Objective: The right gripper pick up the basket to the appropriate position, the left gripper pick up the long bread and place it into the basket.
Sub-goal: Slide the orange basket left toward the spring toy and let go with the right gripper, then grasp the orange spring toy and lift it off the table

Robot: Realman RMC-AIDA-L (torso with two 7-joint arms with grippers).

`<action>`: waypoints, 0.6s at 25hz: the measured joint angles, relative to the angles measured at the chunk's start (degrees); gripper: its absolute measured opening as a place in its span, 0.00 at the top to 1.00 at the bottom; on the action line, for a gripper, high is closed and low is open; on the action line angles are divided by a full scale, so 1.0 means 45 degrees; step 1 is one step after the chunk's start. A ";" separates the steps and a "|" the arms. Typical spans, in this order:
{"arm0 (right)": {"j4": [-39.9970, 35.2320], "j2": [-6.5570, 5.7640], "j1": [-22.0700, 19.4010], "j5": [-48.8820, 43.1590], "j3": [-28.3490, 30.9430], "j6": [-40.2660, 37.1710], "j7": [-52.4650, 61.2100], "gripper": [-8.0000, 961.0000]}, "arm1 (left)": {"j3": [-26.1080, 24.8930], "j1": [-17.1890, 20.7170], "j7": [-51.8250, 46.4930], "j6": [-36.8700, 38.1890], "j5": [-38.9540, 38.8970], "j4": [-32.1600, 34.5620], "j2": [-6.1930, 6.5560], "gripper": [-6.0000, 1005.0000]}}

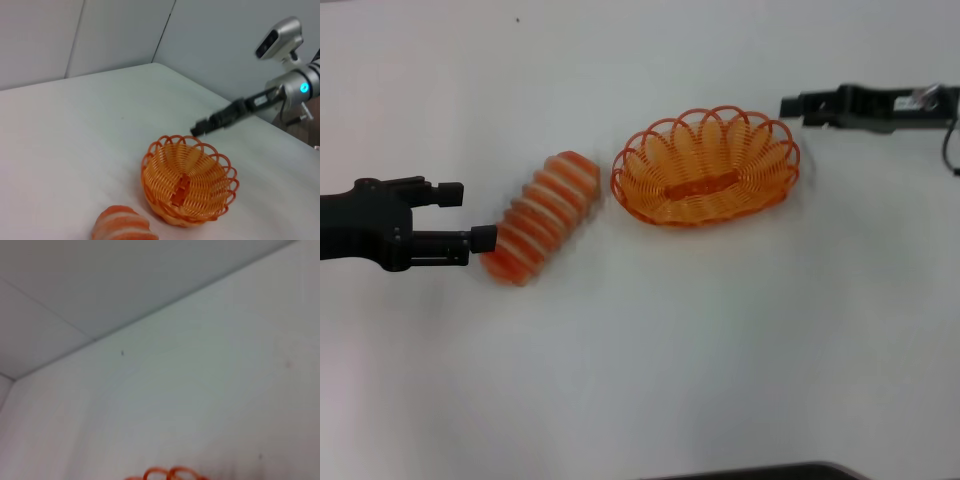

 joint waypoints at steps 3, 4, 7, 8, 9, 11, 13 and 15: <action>-0.0984 -0.0088 -0.0499 0.1357 0.0332 -0.0558 -0.0592 0.51 | -0.0001 0.0035 0.0001 0.0000 0.0000 -0.0002 0.0002 0.14; -0.1263 -0.0097 -0.0678 0.1945 0.0441 -0.0868 -0.0985 0.47 | -0.0002 0.0040 0.0000 0.0001 0.0000 -0.0003 0.0000 0.14; -0.1976 -0.0203 -0.1216 0.3810 0.0627 -0.2396 -0.3023 0.34 | -0.0016 0.0046 -0.0019 -0.0011 0.0001 0.0022 -0.0029 0.14; -0.2153 -0.0273 -0.1311 0.4152 0.0614 -0.3104 -0.3844 0.29 | -0.0018 0.0045 -0.0060 -0.0047 0.0001 0.0053 -0.0045 0.14; -0.2342 -0.0372 -0.1378 0.4346 0.0558 -0.3905 -0.4773 0.25 | 0.0003 0.0045 -0.0191 -0.0136 0.0026 0.0116 -0.0063 0.14; -0.2630 -0.0532 -0.1384 0.3984 0.0378 -0.5249 -0.6343 0.21 | 0.0064 0.0030 -0.0528 -0.0272 0.0179 0.0279 -0.0101 0.14; -0.3070 -0.0618 -0.1383 0.3179 0.0117 -0.6438 -0.7710 0.17 | 0.0116 -0.0041 -0.1097 -0.0329 0.0597 0.0700 -0.0199 0.14; -0.3588 -0.0618 -0.1392 0.2328 -0.0104 -0.7230 -0.8397 0.13 | 0.0181 -0.0117 -0.1599 -0.0349 0.1103 0.1337 -0.0426 0.14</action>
